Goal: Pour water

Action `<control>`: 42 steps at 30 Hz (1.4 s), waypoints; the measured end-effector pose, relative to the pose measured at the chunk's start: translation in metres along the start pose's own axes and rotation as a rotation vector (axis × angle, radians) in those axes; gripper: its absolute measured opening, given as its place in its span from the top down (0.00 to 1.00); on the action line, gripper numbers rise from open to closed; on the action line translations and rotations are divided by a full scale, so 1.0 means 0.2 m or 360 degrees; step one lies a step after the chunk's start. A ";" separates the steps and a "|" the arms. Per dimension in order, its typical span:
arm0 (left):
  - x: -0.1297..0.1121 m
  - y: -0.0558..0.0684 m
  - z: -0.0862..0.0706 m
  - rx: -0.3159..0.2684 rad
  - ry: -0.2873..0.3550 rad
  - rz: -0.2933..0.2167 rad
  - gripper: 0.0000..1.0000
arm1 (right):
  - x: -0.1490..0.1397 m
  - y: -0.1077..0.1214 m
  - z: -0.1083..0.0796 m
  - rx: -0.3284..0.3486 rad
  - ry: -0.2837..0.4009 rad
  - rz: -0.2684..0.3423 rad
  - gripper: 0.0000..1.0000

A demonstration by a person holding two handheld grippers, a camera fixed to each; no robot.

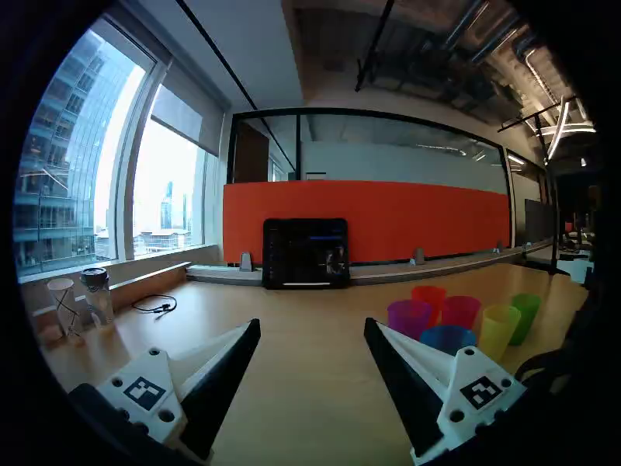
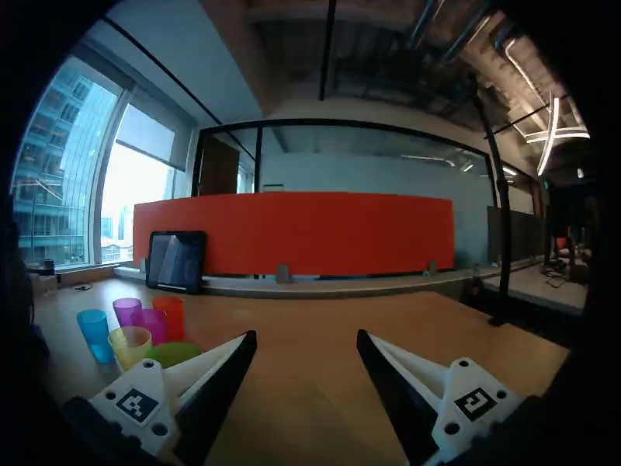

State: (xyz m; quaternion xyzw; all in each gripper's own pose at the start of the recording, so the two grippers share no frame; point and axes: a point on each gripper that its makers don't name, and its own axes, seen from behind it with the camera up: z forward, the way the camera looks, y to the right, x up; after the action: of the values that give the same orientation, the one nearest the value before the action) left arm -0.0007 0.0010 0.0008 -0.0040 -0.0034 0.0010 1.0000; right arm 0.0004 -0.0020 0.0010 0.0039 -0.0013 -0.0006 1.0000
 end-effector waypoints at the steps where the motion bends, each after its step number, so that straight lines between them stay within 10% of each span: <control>1: 0.00 0.00 0.00 0.0003 -0.0006 0.0001 0.00 | 0.00 0.00 0.00 0.0002 -0.0004 0.0000 0.00; 42: 0.99 0.05 0.20 -0.0113 -0.0036 0.0042 0.00 | 0.99 0.02 0.15 0.0152 -0.0031 -0.0047 0.00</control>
State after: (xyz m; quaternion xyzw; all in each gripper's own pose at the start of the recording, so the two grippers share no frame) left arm 0.1970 0.0125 0.0415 -0.0395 -0.0147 0.0140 0.9990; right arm 0.1989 0.0012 0.0324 0.0517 -0.0110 -0.0152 0.9985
